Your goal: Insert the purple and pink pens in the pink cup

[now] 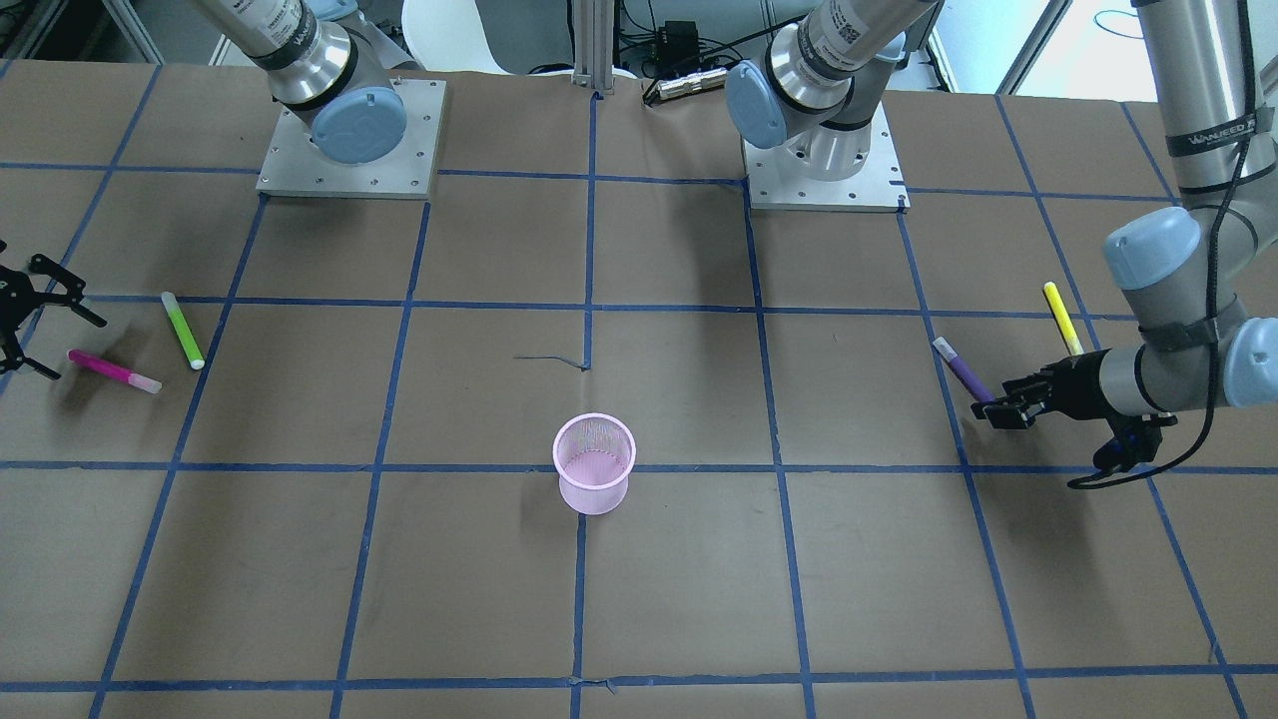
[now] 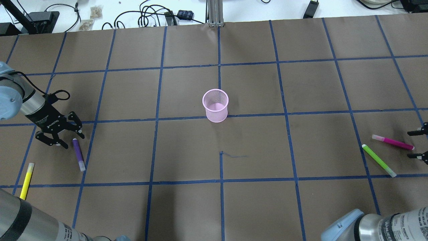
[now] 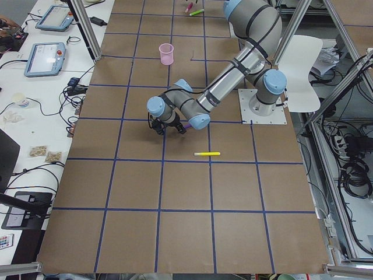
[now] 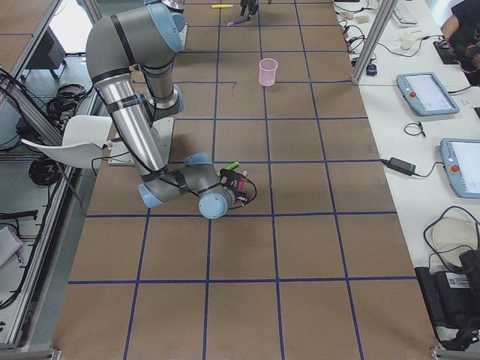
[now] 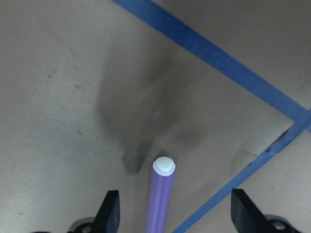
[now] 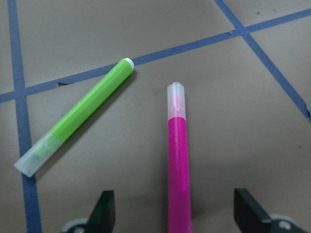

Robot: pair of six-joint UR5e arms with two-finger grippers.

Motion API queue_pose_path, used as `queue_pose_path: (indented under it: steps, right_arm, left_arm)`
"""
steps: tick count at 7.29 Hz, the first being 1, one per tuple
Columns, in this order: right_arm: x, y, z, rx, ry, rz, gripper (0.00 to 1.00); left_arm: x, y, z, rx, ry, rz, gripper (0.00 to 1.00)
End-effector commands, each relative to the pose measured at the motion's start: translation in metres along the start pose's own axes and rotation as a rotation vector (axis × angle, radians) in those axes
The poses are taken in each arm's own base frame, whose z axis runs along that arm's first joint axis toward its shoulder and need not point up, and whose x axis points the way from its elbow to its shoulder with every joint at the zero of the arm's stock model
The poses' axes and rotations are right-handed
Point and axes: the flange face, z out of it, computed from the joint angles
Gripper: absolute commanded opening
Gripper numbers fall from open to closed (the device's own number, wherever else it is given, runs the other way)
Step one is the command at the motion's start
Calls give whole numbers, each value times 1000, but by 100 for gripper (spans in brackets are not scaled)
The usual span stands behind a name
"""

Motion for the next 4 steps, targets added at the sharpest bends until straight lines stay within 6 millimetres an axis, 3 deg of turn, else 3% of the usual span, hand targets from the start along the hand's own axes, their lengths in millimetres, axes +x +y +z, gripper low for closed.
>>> queue_pose_path:
  steps: [1, 2, 4]
  right_arm:
    - [-1, 2, 2, -7, -2, -25, 87]
    - [-1, 2, 2, -10, -3, -25, 87]
    - [0, 2, 1, -12, -2, -27, 78]
  left_arm:
    - [0, -1, 2, -2, -1, 0, 65]
    - [-1, -4, 6, -10, -12, -1, 65]
    - [-1, -9, 8, 8, -11, 3, 65]
